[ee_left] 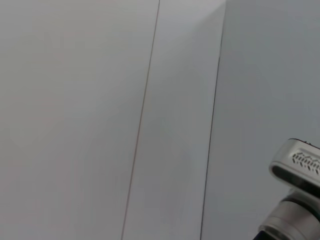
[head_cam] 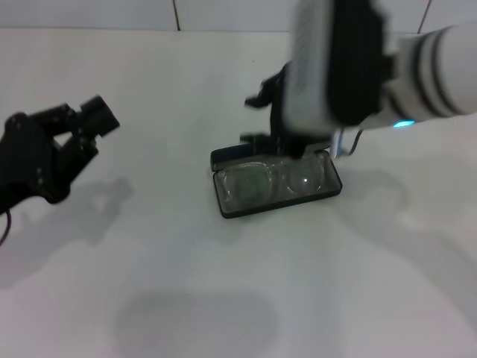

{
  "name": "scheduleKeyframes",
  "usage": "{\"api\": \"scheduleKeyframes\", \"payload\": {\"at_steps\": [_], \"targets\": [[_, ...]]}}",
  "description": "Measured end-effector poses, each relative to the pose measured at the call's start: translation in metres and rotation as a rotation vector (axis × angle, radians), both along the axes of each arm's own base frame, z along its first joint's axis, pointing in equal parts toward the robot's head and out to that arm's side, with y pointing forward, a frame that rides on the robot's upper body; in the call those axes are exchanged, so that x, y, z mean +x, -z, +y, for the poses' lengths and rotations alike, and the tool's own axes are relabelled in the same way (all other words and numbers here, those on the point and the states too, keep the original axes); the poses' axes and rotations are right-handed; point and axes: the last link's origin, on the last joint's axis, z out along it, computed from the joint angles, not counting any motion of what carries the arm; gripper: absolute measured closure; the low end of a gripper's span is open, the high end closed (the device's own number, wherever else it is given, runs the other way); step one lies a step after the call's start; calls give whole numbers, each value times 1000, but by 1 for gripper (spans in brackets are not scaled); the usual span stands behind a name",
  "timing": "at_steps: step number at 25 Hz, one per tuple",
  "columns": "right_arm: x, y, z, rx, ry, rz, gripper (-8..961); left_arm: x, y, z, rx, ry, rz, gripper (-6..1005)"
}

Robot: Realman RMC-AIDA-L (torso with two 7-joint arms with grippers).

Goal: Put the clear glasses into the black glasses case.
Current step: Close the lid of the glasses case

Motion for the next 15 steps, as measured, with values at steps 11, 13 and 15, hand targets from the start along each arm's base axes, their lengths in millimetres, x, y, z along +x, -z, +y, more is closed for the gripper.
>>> {"api": "scheduleKeyframes", "payload": {"at_steps": [11, 13, 15], "targets": [[87, -60, -4, -11, 278, 667, 508, 29, -5, 35, -9, 70, -37, 862], [109, -64, -11, -76, 283, 781, 507, 37, 1, 43, -36, 87, -20, 862], [133, -73, -24, -140, 259, 906, 507, 44, 9, 55, -64, 92, 5, 862]]}}
